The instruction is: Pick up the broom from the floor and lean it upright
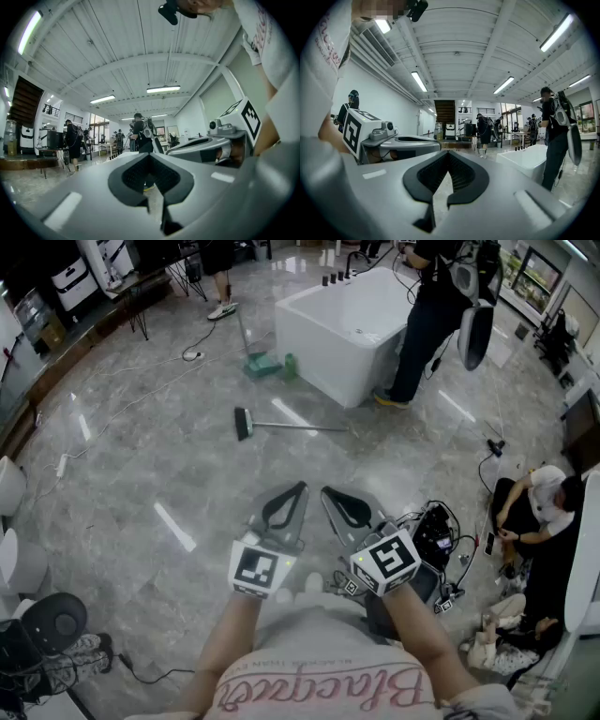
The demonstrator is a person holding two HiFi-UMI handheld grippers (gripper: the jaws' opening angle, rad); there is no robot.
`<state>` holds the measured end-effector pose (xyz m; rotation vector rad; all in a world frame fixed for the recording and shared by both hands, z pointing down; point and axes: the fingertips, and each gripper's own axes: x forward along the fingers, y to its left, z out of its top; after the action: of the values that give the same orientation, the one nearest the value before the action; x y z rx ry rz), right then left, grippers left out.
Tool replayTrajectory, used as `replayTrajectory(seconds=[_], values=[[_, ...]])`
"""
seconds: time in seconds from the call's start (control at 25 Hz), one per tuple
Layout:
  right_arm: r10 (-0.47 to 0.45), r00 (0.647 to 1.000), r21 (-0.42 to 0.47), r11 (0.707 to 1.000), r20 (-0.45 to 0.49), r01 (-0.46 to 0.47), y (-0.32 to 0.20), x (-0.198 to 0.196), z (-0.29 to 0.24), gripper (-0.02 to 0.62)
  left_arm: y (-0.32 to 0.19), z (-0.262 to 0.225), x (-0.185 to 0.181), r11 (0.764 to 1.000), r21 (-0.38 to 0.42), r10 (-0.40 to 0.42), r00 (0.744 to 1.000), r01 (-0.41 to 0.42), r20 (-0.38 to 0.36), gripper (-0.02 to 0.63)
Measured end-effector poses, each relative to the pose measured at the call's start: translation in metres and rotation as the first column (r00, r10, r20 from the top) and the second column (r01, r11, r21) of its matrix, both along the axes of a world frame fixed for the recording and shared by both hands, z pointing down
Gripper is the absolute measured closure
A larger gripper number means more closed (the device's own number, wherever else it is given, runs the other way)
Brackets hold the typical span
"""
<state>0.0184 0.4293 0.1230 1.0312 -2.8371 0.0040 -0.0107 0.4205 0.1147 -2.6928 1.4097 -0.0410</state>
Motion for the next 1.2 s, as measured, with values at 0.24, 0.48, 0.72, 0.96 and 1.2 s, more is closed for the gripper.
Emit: replayTrajectory(seconds=[0.24,0.48,0.72,0.96,1.2], values=[[0.029,0.999,-0.02,0.999,0.026,-0.028,0.005,0.007,0.007,0.595,0.004,0.0,-0.001,1.0,0.007,-0.014,1.0,0.014,-0.013,0.607],[0.036,0.998,-0.049,0.998,0.048,-0.033,0.0,0.009,0.01,0.595,-0.003,0.005,-0.005,1.0,-0.003,-0.021,1.0,0.021,-0.006,0.607],[0.025,0.998,-0.032,0.999,0.052,-0.023,-0.016,0.013,0.011,0.594,-0.021,0.009,-0.005,0.999,-0.017,-0.05,0.998,0.049,-0.023,0.607],[0.026,0.998,-0.064,0.998,0.05,-0.023,-0.035,0.032,0.027,0.594,-0.037,0.022,0.002,0.996,-0.038,-0.075,0.997,0.075,-0.02,0.607],[0.041,0.998,-0.09,0.995,0.053,-0.036,-0.076,0.036,0.039,0.594,-0.081,0.03,0.002,0.997,-0.061,-0.056,0.998,0.055,-0.013,0.607]])
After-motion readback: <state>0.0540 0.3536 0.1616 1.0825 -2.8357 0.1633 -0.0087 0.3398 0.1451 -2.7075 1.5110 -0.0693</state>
